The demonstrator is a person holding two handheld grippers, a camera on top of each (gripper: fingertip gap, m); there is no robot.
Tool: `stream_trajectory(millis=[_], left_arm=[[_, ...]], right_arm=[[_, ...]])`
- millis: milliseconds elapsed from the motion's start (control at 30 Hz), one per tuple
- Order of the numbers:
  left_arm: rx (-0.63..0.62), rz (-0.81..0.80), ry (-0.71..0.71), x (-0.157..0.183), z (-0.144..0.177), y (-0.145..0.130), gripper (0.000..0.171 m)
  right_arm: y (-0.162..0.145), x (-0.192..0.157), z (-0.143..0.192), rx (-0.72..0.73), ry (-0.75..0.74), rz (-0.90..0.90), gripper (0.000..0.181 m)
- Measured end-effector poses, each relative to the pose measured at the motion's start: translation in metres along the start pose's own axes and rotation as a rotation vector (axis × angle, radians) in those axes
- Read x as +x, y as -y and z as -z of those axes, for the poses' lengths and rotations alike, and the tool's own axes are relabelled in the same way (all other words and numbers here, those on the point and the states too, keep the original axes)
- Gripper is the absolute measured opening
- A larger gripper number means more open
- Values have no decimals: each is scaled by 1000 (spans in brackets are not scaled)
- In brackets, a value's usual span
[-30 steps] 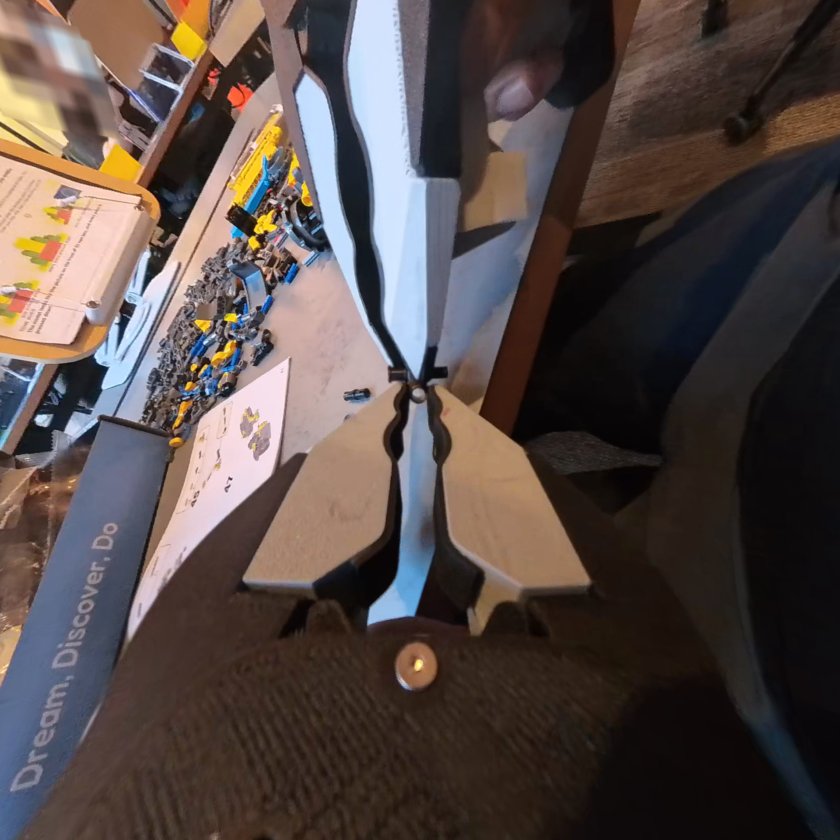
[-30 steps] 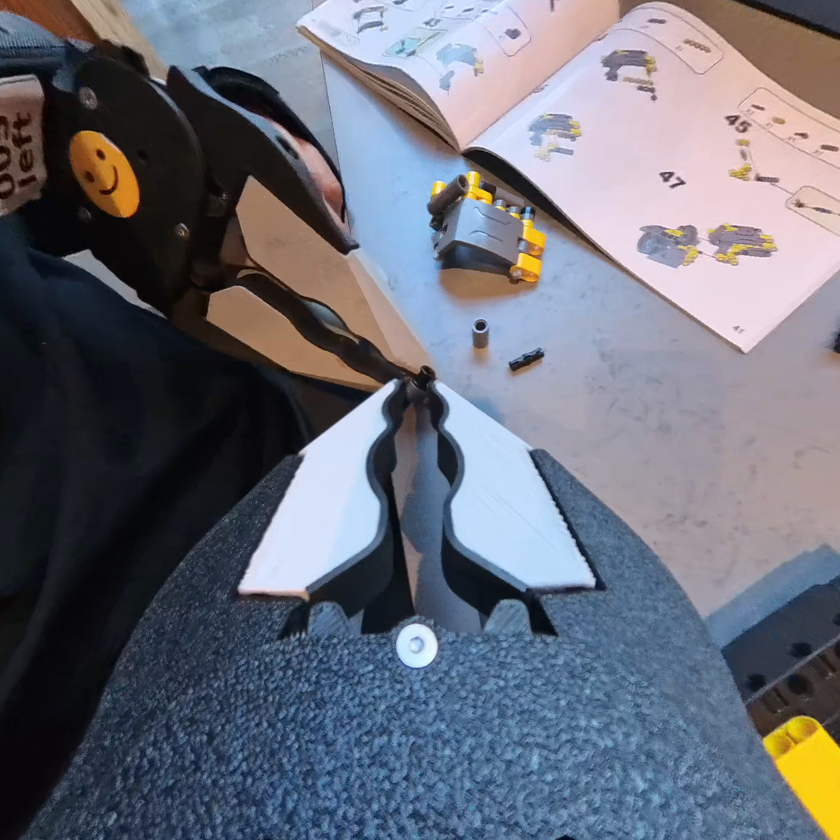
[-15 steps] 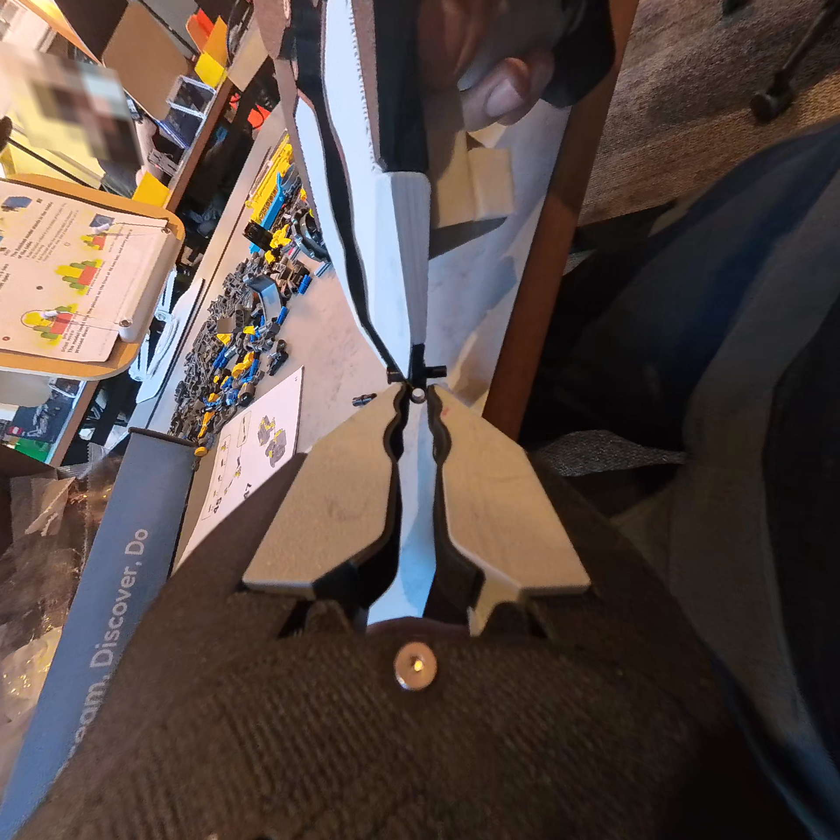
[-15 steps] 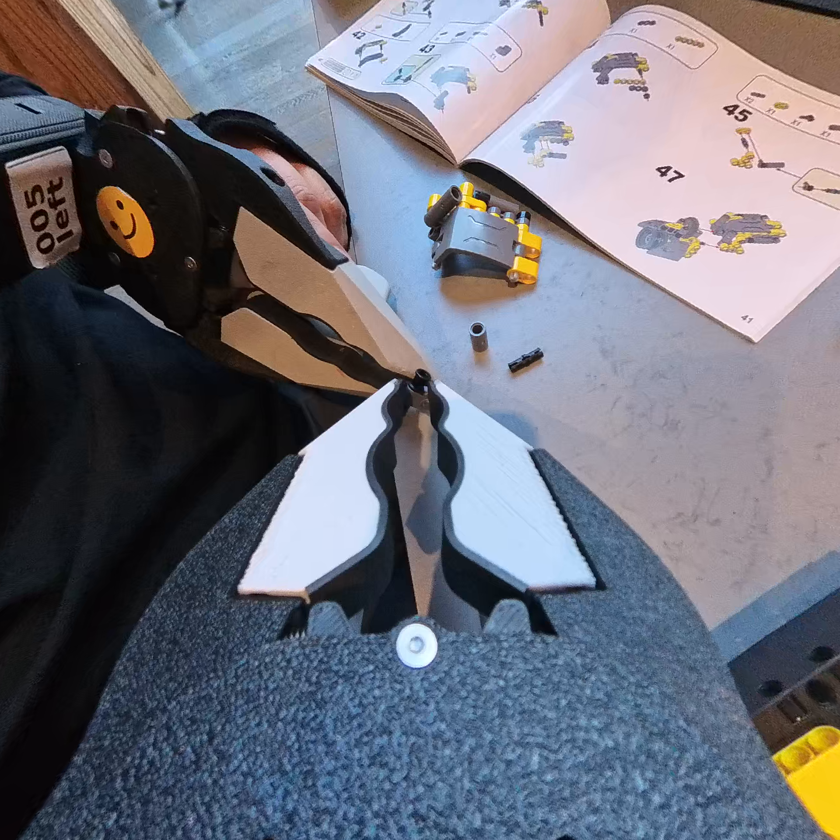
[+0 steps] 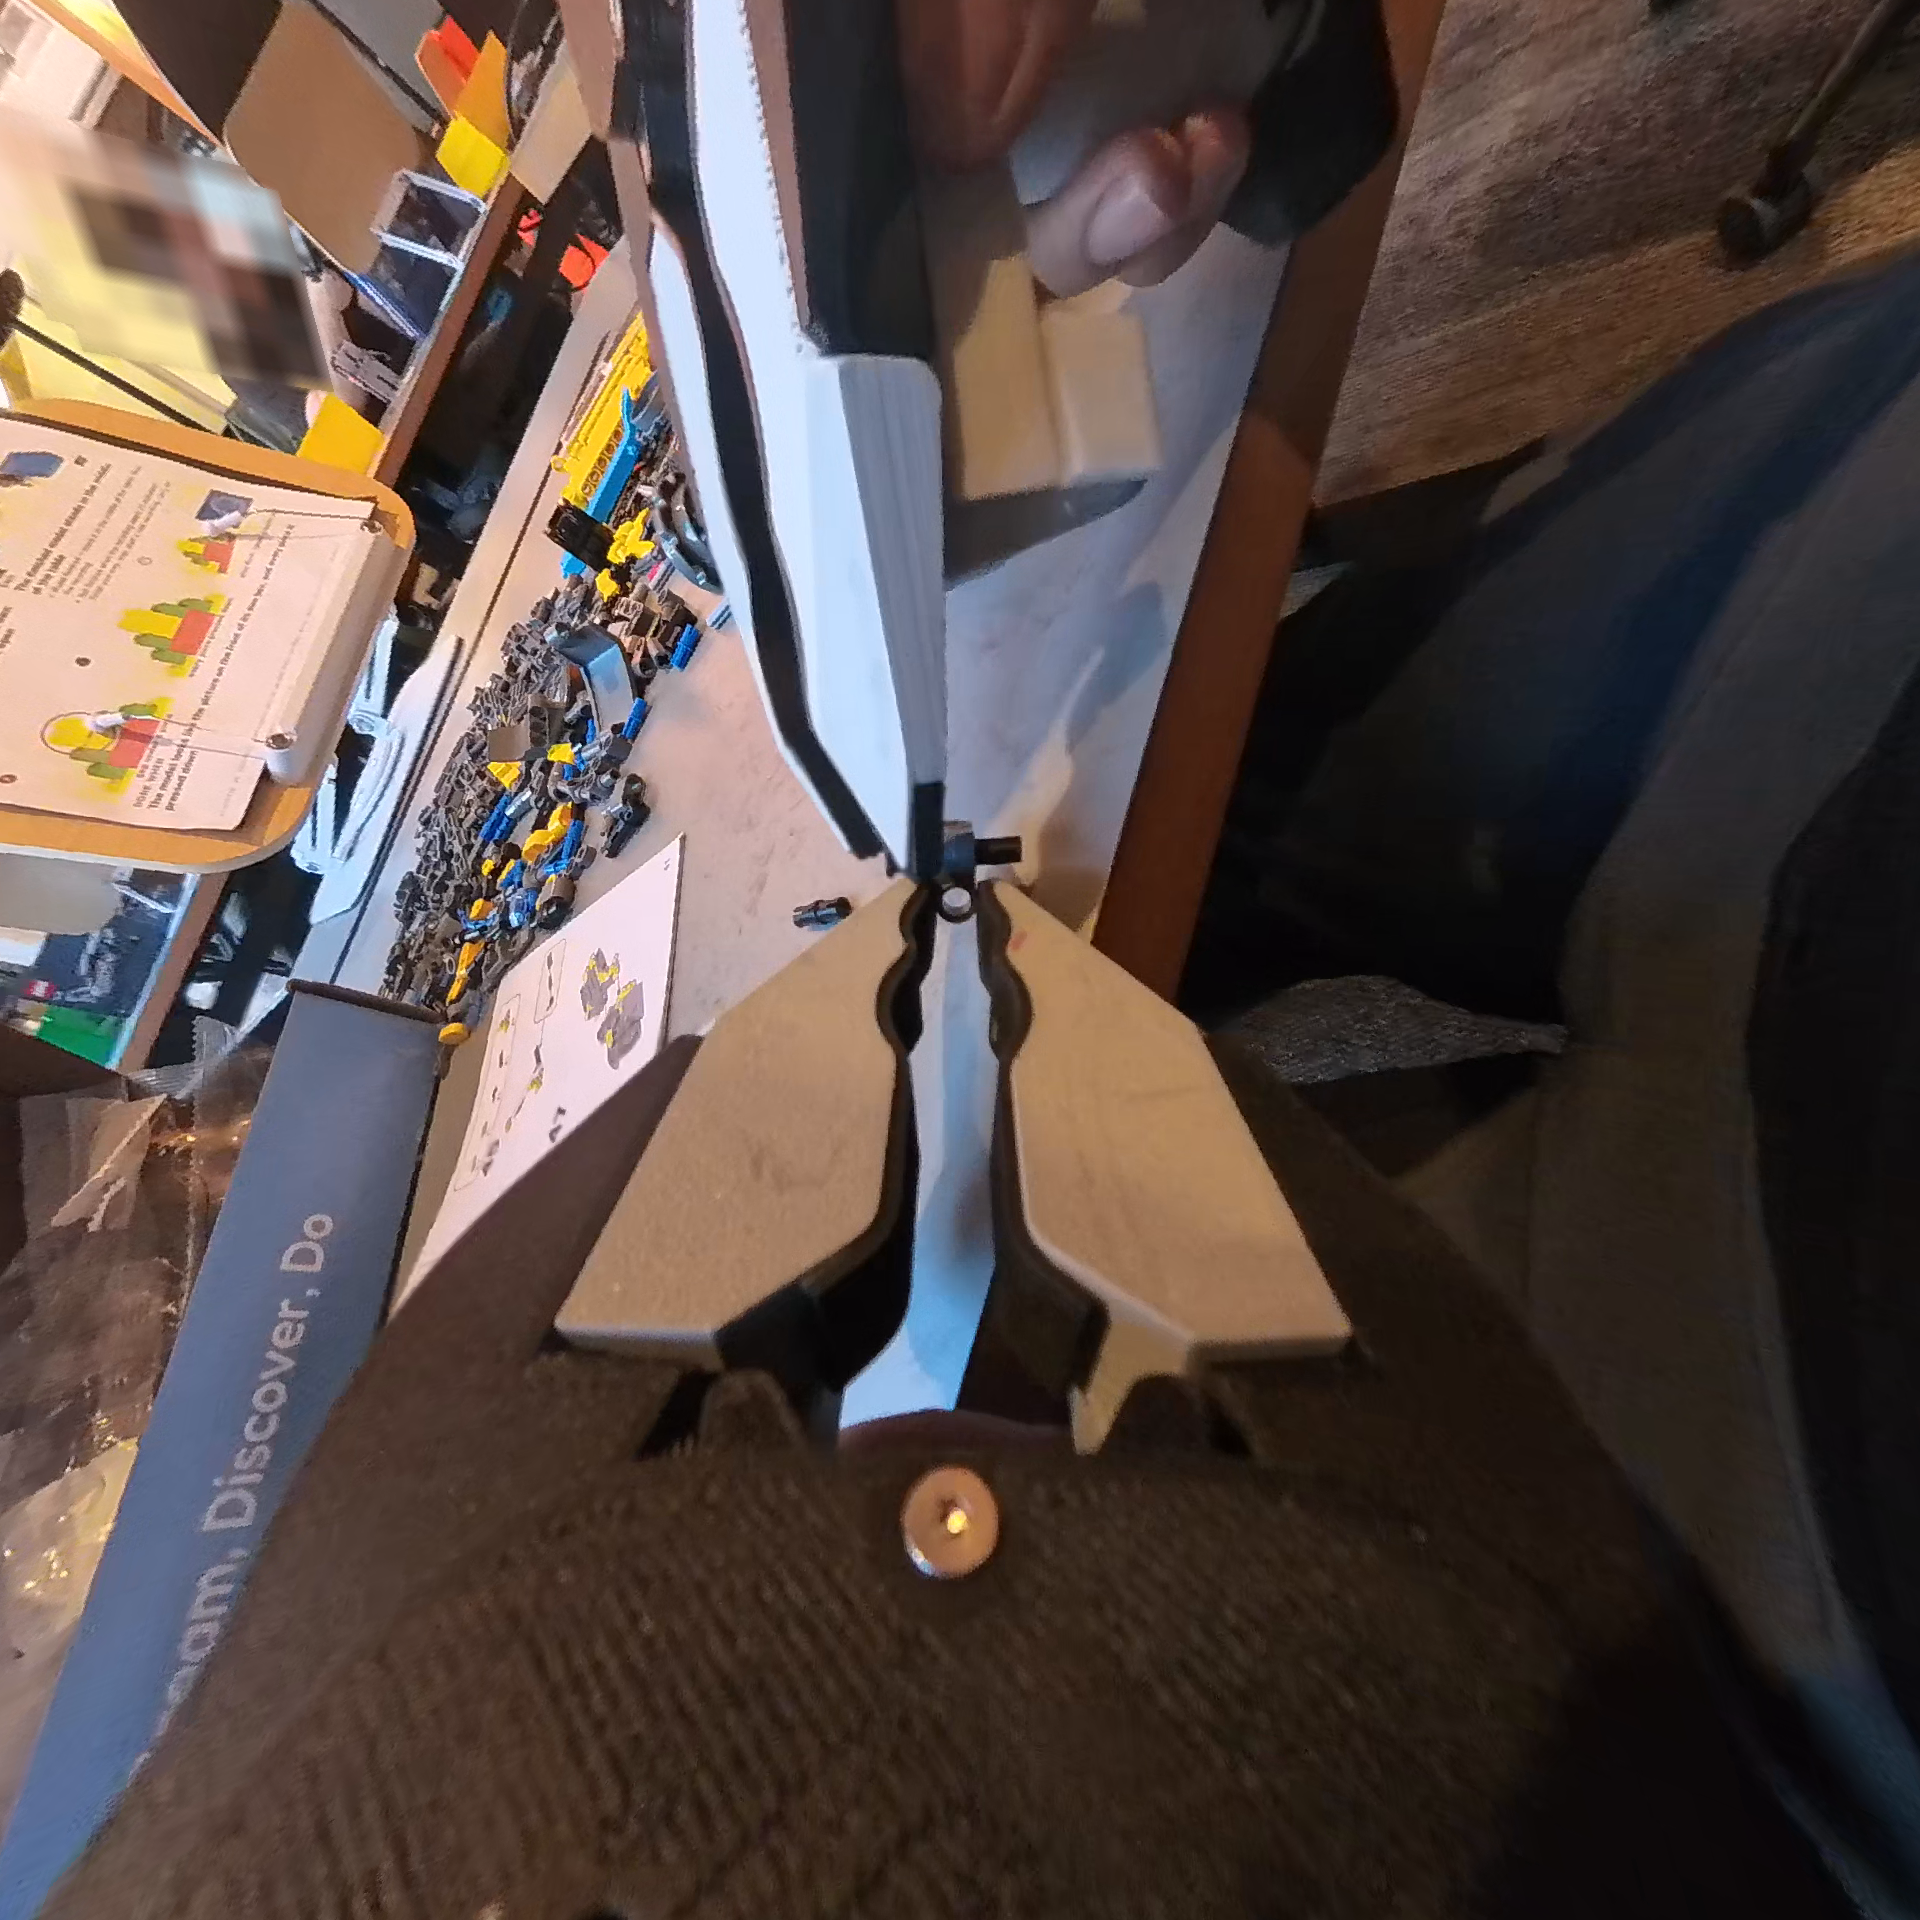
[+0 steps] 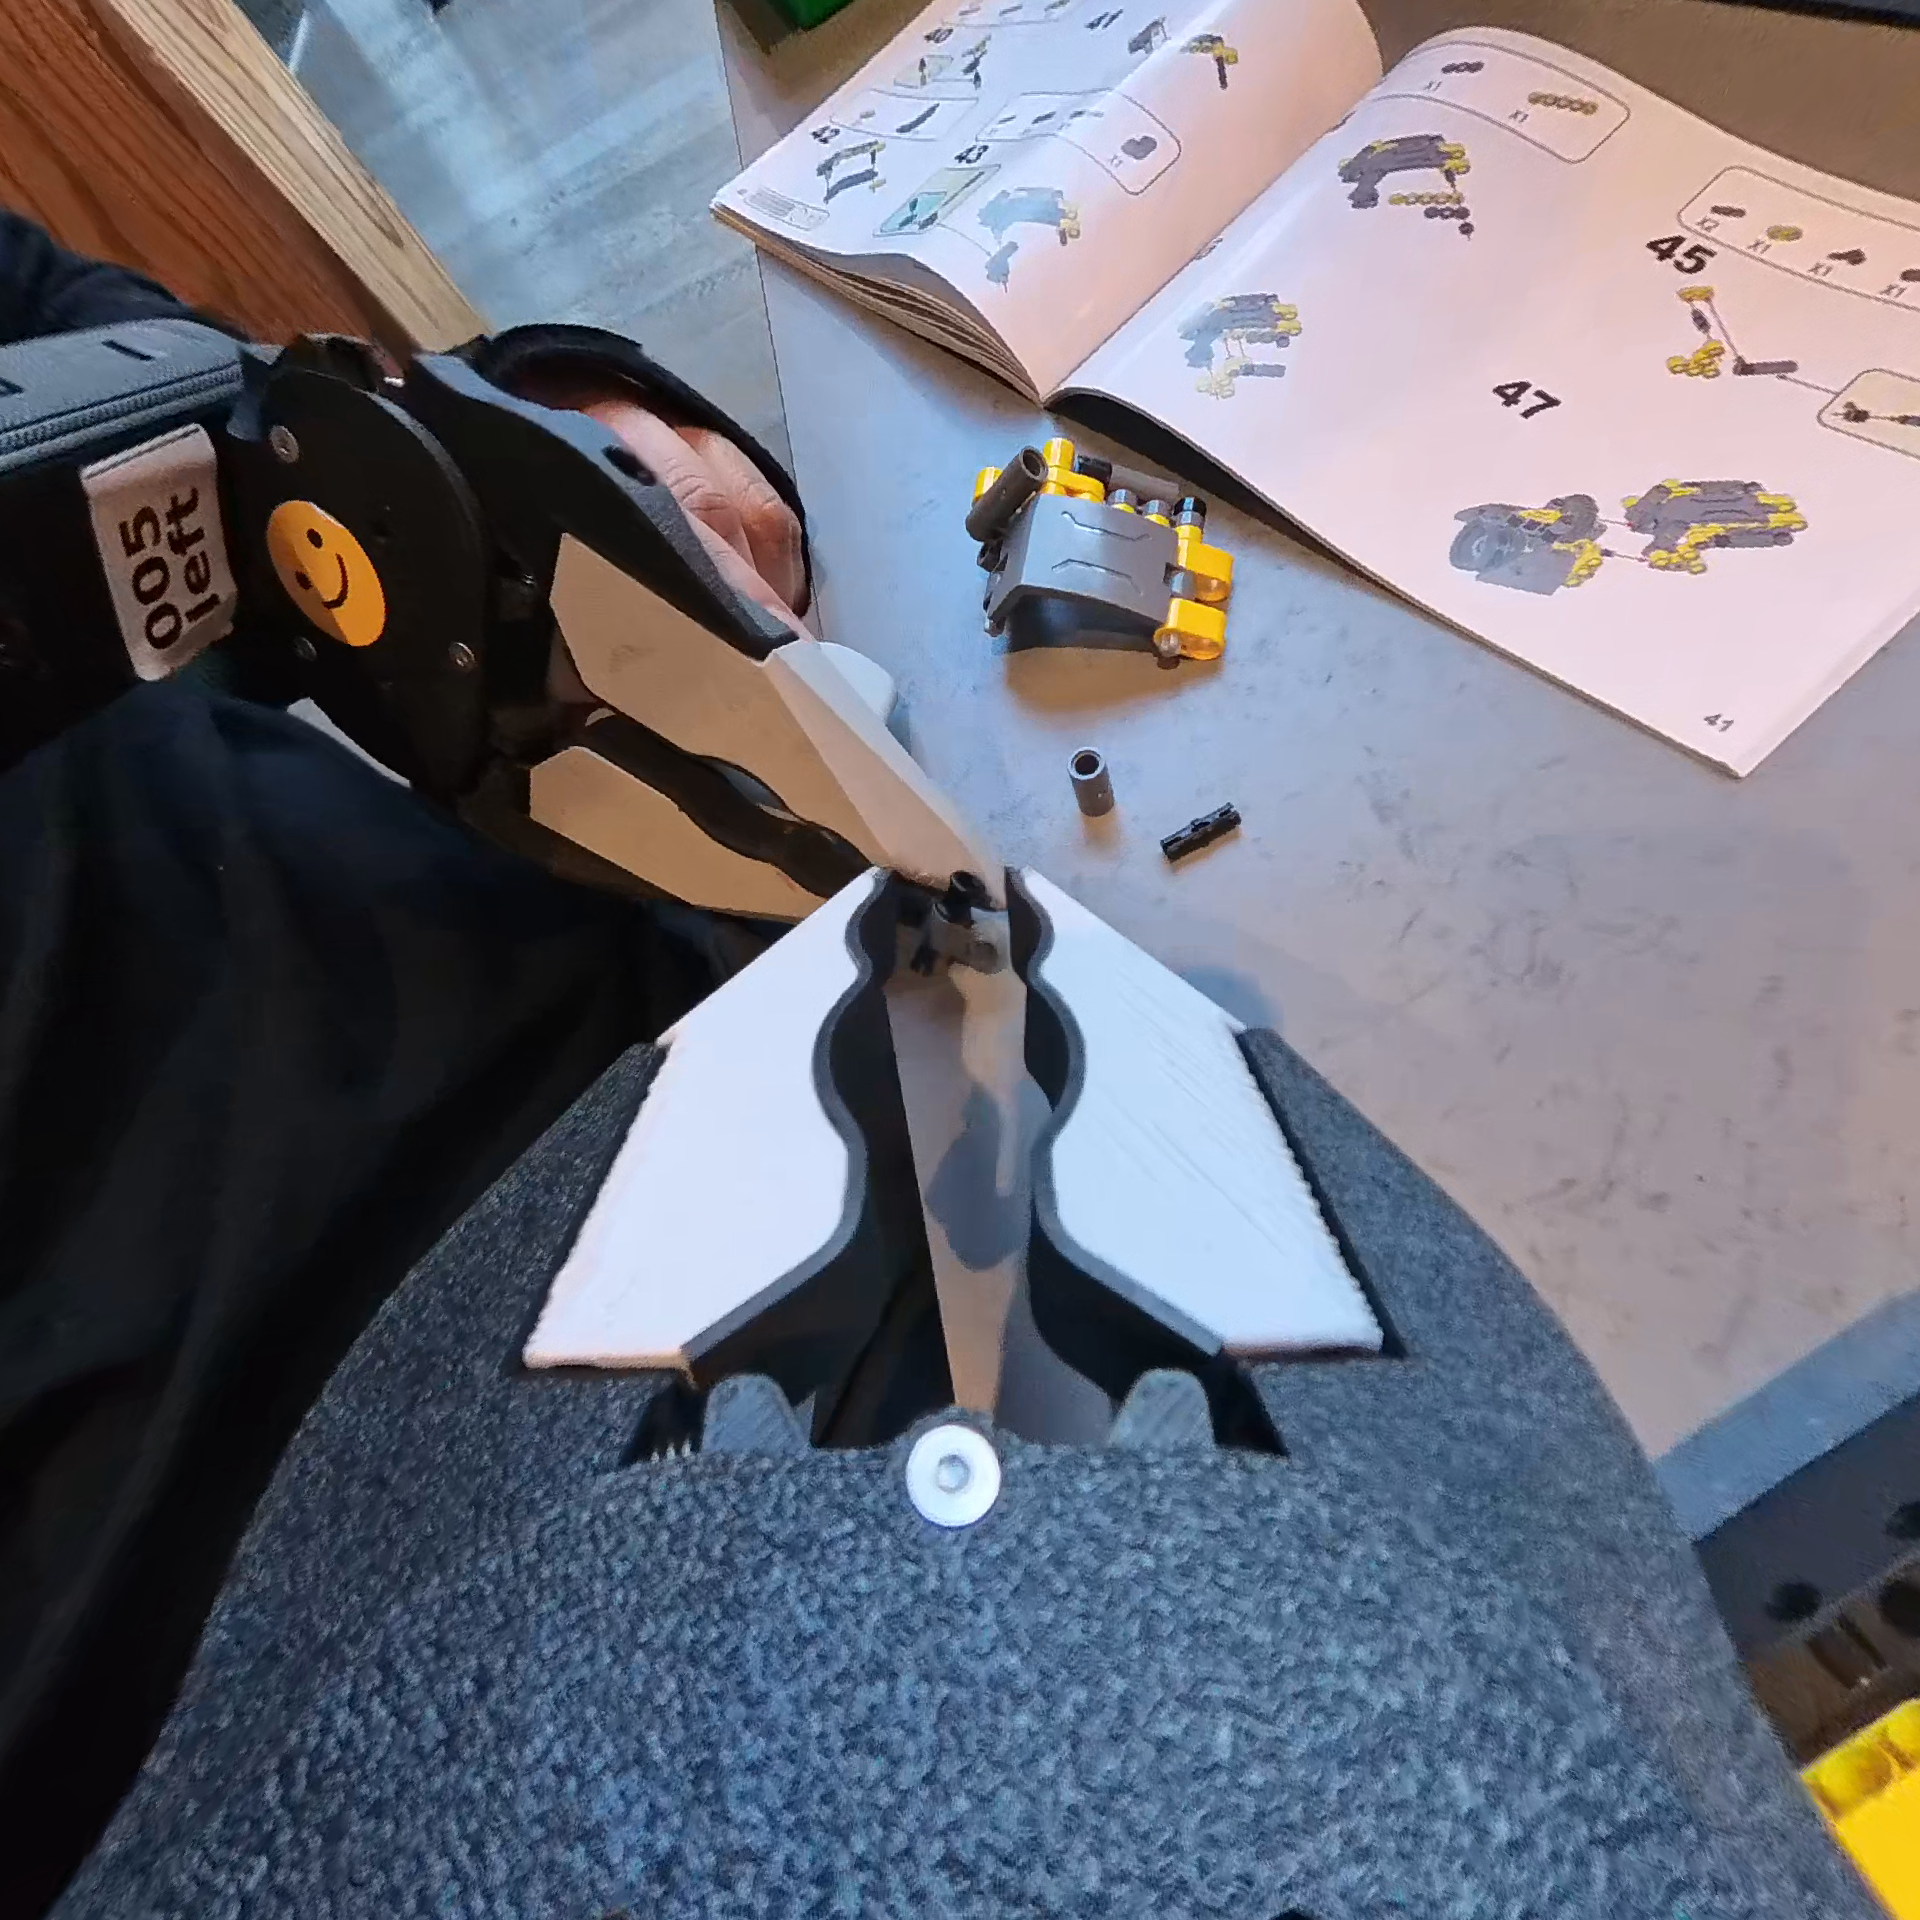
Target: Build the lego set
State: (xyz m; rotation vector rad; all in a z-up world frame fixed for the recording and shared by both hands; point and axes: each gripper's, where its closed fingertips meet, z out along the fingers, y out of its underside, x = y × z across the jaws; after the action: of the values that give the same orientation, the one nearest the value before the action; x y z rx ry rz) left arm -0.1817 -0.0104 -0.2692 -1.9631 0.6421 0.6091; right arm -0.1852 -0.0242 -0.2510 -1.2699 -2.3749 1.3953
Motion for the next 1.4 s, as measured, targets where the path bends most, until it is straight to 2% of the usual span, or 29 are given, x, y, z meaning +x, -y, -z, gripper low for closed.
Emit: stream_trajectory(millis=[167, 267, 400, 567, 733, 1033, 1233, 1400], left_arm=[[-10, -62, 24, 1, 1, 0, 6], [-16, -36, 20, 0, 0, 0, 6], [-37, 101, 3, -4, -1, -3, 6], [-60, 298, -35, -9, -2, -5, 6], [-63, 427, -88, -9, -1, -9, 6], [-61, 487, -114, -10, 1, -9, 6], [-60, 492, -115, -10, 1, -8, 6], [-54, 500, -107, -12, 0, -9, 6]], right_arm=[[-1, -4, -1, 1, 42, -23, 16], [0, -3, 0, 2, 25, -13, 16], [3, -1, 3, 14, -10, 20, 19], [-5, 7, -1, -58, -122, 130, 22], [-6, 12, -5, -85, -188, 166, 23], [-4, 18, -4, -74, -216, 142, 21], [-5, 13, -6, -74, -198, 157, 11], [-4, 14, -5, -79, -222, 159, 9]])
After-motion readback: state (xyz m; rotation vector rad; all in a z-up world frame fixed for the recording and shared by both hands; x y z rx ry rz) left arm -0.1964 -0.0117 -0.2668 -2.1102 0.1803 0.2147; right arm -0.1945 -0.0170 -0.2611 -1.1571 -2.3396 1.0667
